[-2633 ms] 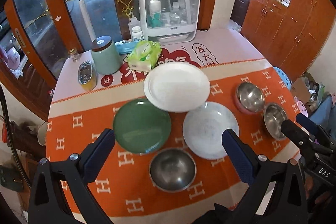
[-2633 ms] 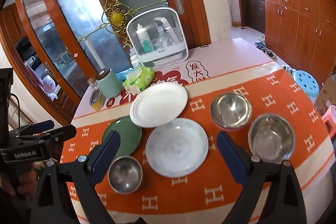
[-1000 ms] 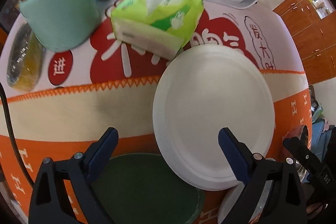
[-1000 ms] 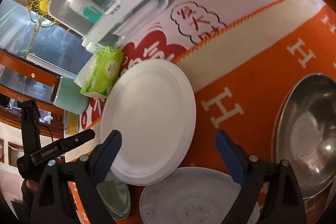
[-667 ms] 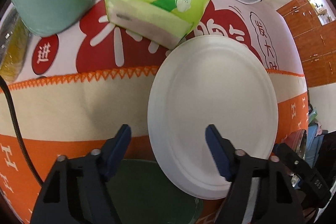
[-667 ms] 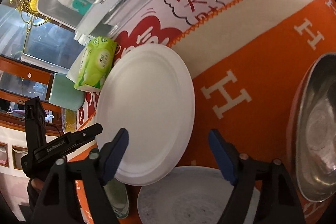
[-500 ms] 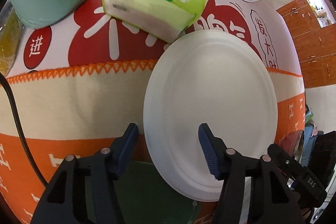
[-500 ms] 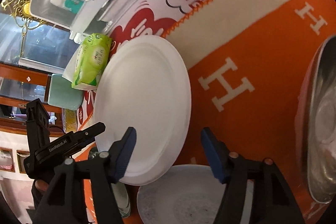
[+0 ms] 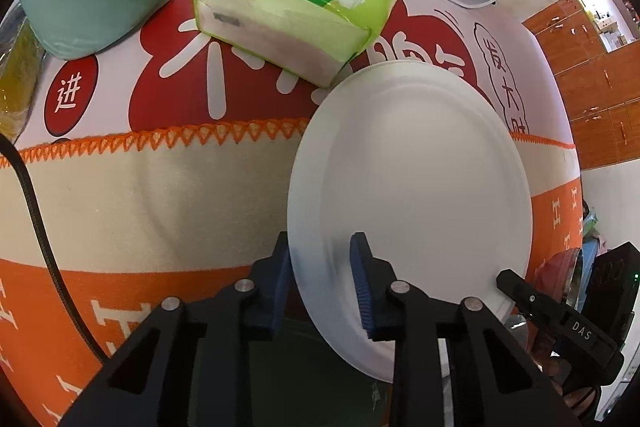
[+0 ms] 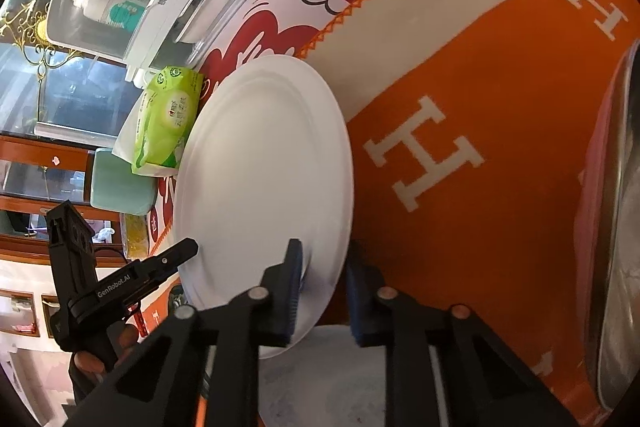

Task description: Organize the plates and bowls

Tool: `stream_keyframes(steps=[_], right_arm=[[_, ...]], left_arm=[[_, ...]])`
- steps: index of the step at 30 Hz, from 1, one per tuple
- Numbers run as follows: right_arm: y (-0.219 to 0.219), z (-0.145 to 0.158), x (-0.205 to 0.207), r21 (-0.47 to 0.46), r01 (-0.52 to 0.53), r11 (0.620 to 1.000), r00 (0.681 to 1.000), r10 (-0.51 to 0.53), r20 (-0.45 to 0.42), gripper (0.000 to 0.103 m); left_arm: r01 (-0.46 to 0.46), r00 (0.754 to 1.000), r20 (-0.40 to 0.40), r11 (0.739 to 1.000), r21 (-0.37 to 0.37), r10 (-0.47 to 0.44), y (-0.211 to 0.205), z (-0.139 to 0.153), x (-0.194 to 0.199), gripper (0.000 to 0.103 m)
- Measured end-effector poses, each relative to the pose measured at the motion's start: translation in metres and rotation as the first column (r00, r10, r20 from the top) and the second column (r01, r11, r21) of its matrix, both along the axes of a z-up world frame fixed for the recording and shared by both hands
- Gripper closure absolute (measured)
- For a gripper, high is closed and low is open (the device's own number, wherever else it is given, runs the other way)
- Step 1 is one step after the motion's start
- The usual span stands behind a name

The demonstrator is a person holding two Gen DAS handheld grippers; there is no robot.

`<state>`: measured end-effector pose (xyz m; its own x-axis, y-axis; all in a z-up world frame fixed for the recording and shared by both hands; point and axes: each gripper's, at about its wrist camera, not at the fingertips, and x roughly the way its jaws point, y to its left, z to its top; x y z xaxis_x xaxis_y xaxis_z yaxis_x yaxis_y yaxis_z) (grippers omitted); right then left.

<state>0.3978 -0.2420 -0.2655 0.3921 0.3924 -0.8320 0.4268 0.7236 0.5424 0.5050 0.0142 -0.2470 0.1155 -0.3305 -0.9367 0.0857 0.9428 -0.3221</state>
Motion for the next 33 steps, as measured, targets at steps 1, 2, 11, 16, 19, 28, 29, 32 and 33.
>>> stream_keyframes(steps=[1, 2, 11, 16, 19, 28, 29, 32, 33], right_arm=[[0.000, 0.000, 0.000, 0.001, 0.002, 1.000, 1.000, -0.002, 0.001, 0.086], [0.000, 0.000, 0.000, 0.002, 0.002, 1.000, 1.000, -0.002, 0.001, 0.086], [-0.003, 0.006, -0.006, 0.017, 0.013, 1.000, 0.999, -0.013, 0.032, 0.086], [-0.004, 0.013, -0.017, 0.022, 0.022, 1.000, 0.999, -0.022, 0.042, 0.086], [-0.003, 0.018, -0.025, 0.020, 0.026, 0.999, 0.998, -0.028, 0.057, 0.086], [-0.002, 0.043, -0.051, 0.017, 0.006, 1.000, 0.992, -0.008, 0.123, 0.086], [-0.001, 0.048, -0.055, 0.001, 0.003, 1.000, 0.992, -0.003, 0.130, 0.086], [0.005, 0.061, -0.067, -0.082, -0.017, 0.996, 0.989, 0.029, 0.145, 0.085], [0.006, 0.066, -0.072, -0.102, -0.023, 0.995, 0.988, 0.038, 0.151, 0.085]], left_arm=[[-0.003, 1.000, 0.004, 1.000, 0.002, 0.003, 0.000, 0.000, -0.001, 0.077], [-0.006, 1.000, 0.007, 1.000, 0.007, 0.006, 0.000, 0.000, -0.001, 0.079], [-0.031, 0.999, 0.039, 0.999, 0.022, 0.030, -0.001, 0.002, -0.008, 0.079], [-0.027, 0.997, 0.070, 1.000, 0.016, 0.026, -0.004, 0.013, -0.016, 0.079], [-0.022, 0.995, 0.096, 1.000, 0.017, 0.020, -0.004, 0.024, -0.025, 0.079], [-0.039, 0.986, 0.162, 0.999, -0.037, 0.044, 0.007, 0.063, -0.061, 0.079], [-0.033, 0.986, 0.164, 0.999, -0.042, 0.039, 0.008, 0.067, -0.066, 0.079], [-0.008, 0.984, 0.177, 0.999, -0.036, 0.014, 0.004, 0.079, -0.084, 0.079], [-0.003, 0.983, 0.181, 1.000, -0.026, 0.008, 0.002, 0.081, -0.089, 0.079]])
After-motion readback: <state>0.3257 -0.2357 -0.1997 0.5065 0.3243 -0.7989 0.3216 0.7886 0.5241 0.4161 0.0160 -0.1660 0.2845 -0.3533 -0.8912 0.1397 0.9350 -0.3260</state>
